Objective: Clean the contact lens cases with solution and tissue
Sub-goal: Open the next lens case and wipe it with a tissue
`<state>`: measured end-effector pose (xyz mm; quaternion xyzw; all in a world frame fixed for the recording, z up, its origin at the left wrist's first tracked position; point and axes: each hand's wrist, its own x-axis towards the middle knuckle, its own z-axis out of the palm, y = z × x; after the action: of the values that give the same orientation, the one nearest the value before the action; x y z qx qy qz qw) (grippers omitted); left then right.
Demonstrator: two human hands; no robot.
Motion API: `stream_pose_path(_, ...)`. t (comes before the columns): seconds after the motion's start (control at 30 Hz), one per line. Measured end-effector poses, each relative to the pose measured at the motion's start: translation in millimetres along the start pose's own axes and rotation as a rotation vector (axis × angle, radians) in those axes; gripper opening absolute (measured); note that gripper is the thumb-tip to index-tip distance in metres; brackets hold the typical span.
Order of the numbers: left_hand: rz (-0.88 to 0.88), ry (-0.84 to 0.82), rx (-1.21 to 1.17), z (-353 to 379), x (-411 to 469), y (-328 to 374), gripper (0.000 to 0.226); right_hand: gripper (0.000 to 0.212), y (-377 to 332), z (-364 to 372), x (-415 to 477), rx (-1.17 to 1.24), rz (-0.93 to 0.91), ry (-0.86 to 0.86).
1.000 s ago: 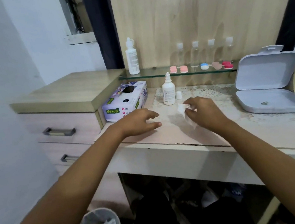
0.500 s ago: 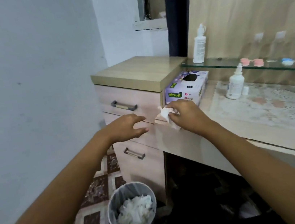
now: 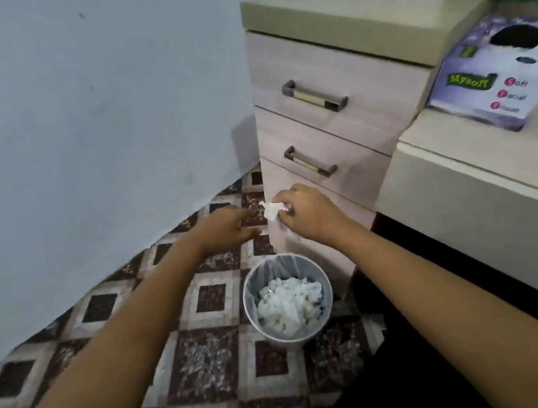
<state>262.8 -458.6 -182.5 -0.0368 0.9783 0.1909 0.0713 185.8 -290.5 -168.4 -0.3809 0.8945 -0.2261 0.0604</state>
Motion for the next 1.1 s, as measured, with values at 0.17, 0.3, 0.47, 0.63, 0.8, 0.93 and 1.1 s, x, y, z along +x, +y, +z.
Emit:
stream_pose_path(0.17,-0.121,-0.147,-0.062,61,2,-33,0.05,0.033,29,65,1,0.017,0.129,-0.198)
stream_pose_path(0.3,-0.152,-0.223,-0.064,98,5,-41,0.044,0.038,51,102,-7,0.035,0.204,-0.288)
stream_pose_path(0.47,-0.174,-0.286,-0.101,123,8,-41,0.038,0.049,63,126,-15,0.087,0.281,-0.428)
stream_pose_path(0.63,-0.174,-0.308,-0.09,127,12,-36,0.04,0.048,72,129,-23,0.106,0.307,-0.487)
stream_pose_path(0.8,-0.179,-0.27,-0.075,111,18,-38,0.051,0.042,68,108,-15,0.051,0.207,-0.418)
stream_pose_path(0.93,-0.156,-0.165,-0.057,77,29,-28,0.054,0.044,57,75,3,0.029,0.119,-0.319)
stream_pose_path(1.1,-0.091,-0.016,-0.018,24,36,-6,0.053,0.046,44,20,20,-0.042,0.028,-0.158)
